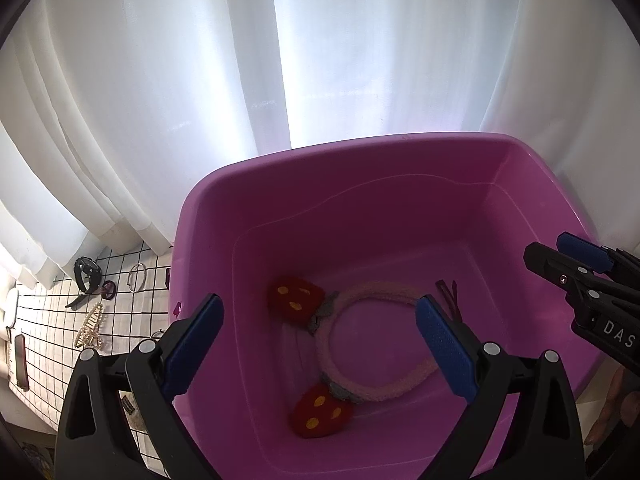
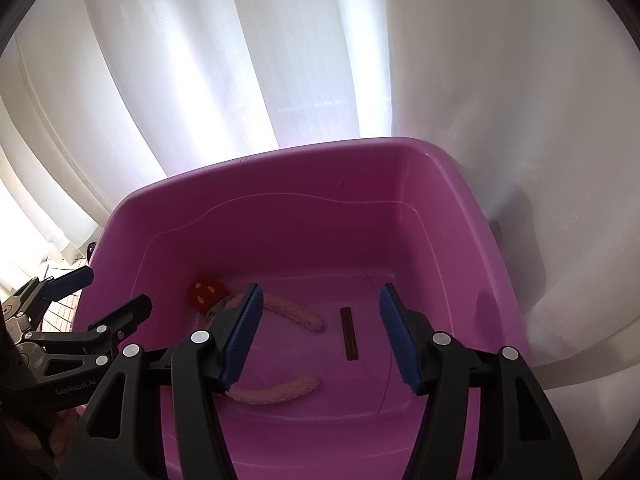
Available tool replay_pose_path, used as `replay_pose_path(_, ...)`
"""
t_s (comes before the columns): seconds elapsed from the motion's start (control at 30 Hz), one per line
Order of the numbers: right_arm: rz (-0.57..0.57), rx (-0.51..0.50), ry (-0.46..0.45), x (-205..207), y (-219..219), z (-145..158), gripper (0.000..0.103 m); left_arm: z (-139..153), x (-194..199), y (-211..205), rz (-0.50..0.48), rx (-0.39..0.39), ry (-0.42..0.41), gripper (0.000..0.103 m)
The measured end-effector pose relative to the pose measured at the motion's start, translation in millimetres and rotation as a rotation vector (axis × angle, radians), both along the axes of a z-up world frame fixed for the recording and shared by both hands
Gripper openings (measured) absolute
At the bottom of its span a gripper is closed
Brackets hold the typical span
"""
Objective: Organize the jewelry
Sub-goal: 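Carry the headband with the left gripper into the tub while the right carries the tweezers, then open both grippers and withdraw them from the tub back over the table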
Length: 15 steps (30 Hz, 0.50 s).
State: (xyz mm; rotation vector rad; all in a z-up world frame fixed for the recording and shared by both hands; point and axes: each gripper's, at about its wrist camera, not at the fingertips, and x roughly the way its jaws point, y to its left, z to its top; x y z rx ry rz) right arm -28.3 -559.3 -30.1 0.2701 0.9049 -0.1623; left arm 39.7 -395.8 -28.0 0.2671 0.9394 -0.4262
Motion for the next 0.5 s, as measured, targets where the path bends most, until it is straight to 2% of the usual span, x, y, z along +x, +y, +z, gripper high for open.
replay_pose_path(0.5,0.063,0.024,-0.042,-7,25,14,0.06,20,-13,30,0.041,-0.059,-0.015,0.095)
